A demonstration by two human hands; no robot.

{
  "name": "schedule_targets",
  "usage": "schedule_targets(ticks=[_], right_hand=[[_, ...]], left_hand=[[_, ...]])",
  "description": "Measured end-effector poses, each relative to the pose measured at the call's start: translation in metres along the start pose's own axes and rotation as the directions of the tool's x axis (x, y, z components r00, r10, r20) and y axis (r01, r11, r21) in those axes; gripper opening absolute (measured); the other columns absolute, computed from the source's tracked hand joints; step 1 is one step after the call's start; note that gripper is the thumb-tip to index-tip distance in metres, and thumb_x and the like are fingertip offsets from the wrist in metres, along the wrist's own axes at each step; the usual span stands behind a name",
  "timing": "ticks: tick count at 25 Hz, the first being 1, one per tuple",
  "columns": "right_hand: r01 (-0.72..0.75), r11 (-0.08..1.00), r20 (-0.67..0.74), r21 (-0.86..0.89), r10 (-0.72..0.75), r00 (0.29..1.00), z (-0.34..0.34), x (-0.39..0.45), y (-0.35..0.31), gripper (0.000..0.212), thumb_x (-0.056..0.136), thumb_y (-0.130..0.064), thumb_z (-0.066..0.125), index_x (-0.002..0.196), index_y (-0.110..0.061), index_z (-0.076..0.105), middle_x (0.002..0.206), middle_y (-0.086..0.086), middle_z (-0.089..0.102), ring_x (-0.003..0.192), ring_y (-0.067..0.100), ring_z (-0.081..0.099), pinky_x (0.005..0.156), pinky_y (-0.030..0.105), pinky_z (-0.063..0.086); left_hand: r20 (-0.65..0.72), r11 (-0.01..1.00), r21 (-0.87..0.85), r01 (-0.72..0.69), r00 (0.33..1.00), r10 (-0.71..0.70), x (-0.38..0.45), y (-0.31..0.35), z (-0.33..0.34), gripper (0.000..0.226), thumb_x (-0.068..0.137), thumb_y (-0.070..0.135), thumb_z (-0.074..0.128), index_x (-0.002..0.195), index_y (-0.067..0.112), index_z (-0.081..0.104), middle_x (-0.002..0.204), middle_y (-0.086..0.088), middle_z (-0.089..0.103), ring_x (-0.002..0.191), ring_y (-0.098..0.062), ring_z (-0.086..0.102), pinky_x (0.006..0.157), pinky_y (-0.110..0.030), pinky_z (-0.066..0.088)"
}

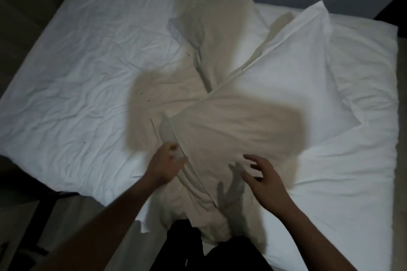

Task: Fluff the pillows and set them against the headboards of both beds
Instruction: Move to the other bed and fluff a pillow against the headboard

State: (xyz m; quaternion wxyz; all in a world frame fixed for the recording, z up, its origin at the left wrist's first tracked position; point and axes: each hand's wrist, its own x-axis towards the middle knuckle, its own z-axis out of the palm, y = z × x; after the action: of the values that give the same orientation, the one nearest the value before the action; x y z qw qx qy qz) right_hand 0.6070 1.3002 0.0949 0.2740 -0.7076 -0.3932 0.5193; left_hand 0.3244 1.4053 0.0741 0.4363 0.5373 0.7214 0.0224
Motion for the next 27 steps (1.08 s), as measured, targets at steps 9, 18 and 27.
schedule_targets(ticks=[9,18,27], right_hand=[[0.087,0.985,-0.047,-0.146,-0.094,0.994,0.006,0.066,-0.004,0.051,0.095,-0.026,0.07,0.143,-0.034,0.054,0.144,-0.013,0.046,0.126,0.009,0.053,0.101,0.035,0.052],[0.43,0.788,-0.066,-0.44,-0.506,0.86,-0.019,0.038,-0.072,0.053,0.091,-0.027,0.071,0.141,-0.015,0.058,0.144,0.004,0.055,0.135,0.023,0.053,0.114,0.047,0.045],[0.415,0.526,0.17,-0.743,-0.451,0.876,-0.041,-0.043,-0.051,0.042,0.089,-0.06,0.057,0.112,-0.03,0.075,0.106,-0.006,0.074,0.098,0.022,0.07,0.093,0.044,0.053]], left_hand=[[0.275,0.884,0.45,-0.126,0.961,-0.003,0.167,0.053,0.005,0.146,0.041,0.093,0.076,0.159,0.022,0.027,0.164,-0.006,0.036,0.148,-0.034,0.038,0.119,-0.045,0.037],[0.18,0.762,0.37,-0.531,0.846,0.502,0.032,0.081,-0.015,0.069,0.073,0.055,0.081,0.134,0.029,0.065,0.13,-0.005,0.072,0.116,-0.03,0.068,0.085,-0.03,0.051],[0.238,0.326,0.538,-0.777,0.511,0.826,-0.142,0.004,-0.029,0.035,0.044,0.026,0.065,0.079,0.026,0.062,0.073,0.005,0.063,0.073,-0.022,0.059,0.072,-0.033,0.04]])
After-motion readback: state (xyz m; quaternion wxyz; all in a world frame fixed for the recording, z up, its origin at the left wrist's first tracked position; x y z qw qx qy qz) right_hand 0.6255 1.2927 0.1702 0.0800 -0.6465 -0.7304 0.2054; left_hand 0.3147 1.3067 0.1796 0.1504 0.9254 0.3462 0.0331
